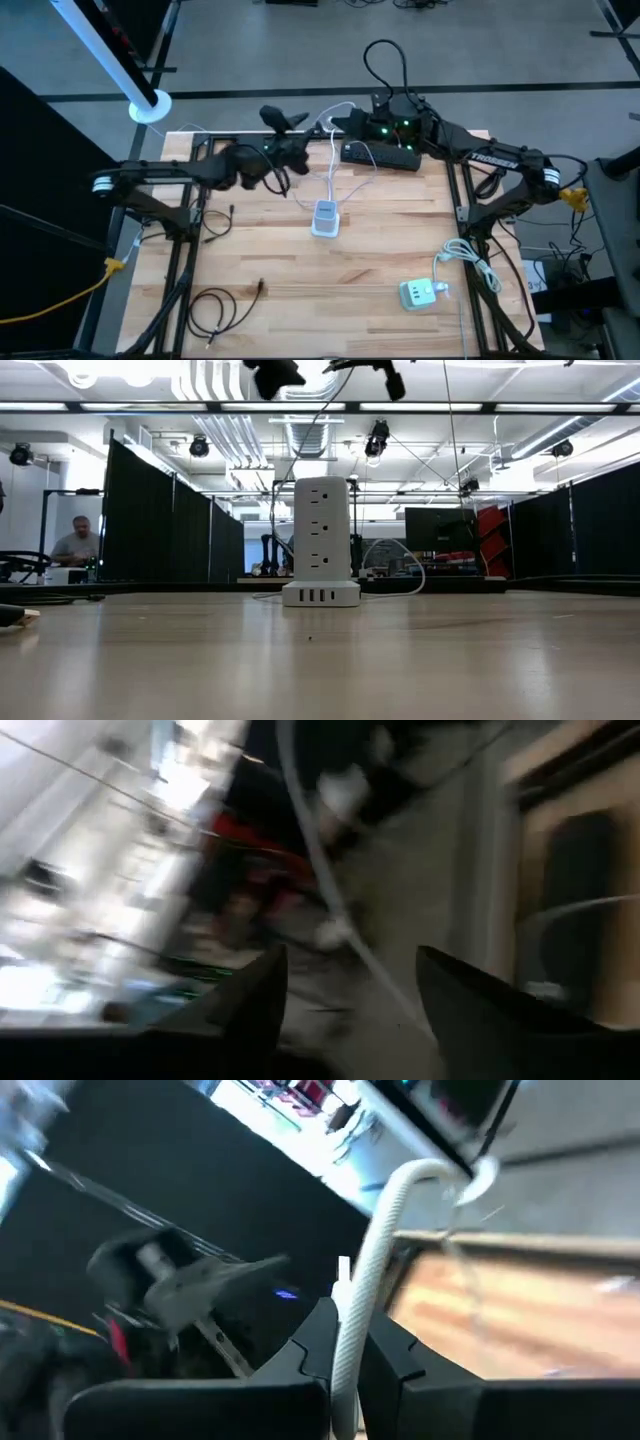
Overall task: Insert USB
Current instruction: Insert the white charger cable into the top white outlet extension
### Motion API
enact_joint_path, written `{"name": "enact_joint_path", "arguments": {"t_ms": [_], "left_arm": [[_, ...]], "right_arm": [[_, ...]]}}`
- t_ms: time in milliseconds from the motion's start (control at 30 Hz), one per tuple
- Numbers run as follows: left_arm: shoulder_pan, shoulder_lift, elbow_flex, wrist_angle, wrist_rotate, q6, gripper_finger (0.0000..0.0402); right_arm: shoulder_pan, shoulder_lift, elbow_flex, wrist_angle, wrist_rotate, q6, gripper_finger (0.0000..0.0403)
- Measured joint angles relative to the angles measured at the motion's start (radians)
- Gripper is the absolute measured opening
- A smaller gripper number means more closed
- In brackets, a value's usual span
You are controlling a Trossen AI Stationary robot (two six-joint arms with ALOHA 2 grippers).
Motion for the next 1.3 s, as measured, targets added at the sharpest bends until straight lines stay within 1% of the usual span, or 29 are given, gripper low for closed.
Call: {"name": "enact_joint_path", "arguments": {"t_ms": [67,133,167,233,333,433,500,667,767,900,967,1033,1133,1233,1300], "left_arm": [[0.037,-0.032,-0.013,-0.106,0.147,-0.170,0.0235],[0.064,-0.043,-0.034,-0.156,0.257,-0.282,0.0239],[0.070,-0.042,-0.045,-0.177,0.293,-0.312,0.0240],[0.069,-0.025,-0.070,-0.216,0.324,-0.331,0.0238],[0.057,0.013,-0.104,-0.221,0.380,-0.335,0.0230],[0.037,0.077,-0.125,-0.220,0.478,-0.338,0.0220],[0.022,0.129,-0.126,-0.222,0.518,-0.334,0.0213],[0.007,0.244,-0.124,-0.237,0.525,-0.261,0.0195],[0.007,0.312,-0.125,-0.277,0.523,-0.252,0.0185],[0.006,0.377,-0.125,-0.317,0.523,-0.256,0.0171],[-0.001,0.413,-0.125,-0.345,0.533,-0.277,0.0165],[-0.012,0.440,-0.122,-0.334,0.533,-0.315,0.0159],[-0.028,0.472,-0.120,-0.312,0.619,-0.379,0.0150],[-0.063,0.487,-0.120,-0.296,0.637,-0.469,0.0142],[-0.098,0.487,-0.121,-0.294,0.621,-0.513,0.0136]], "right_arm": [[0.037,-0.029,0.000,-0.049,0.057,-0.154,0.0008],[0.082,-0.047,0.000,-0.098,0.094,-0.315,0.0008],[0.108,-0.056,0.000,-0.120,0.103,-0.379,0.0008],[0.162,-0.065,0.000,-0.187,0.111,-0.474,0.0008],[0.239,-0.067,0.000,-0.349,0.142,-0.496,0.0008],[0.327,-0.059,-0.024,-0.506,0.187,-0.446,0.0008],[0.384,-0.055,-0.055,-0.543,0.199,-0.375,0.0008],[0.526,-0.074,-0.154,-0.546,0.218,-0.173,0.0008],[0.604,-0.073,-0.221,-0.546,0.219,-0.079,0.0008],[0.670,-0.069,-0.324,-0.487,0.216,0.001,0.0008],[0.692,-0.065,-0.378,-0.430,0.219,0.015,0.0008],[0.710,-0.064,-0.429,-0.350,0.231,0.022,0.0008],[0.728,-0.064,-0.490,-0.248,0.241,0.023,0.0008],[0.747,-0.064,-0.519,-0.251,0.265,0.046,0.0008],[0.761,-0.070,-0.526,-0.257,0.268,0.050,0.0008]]}}
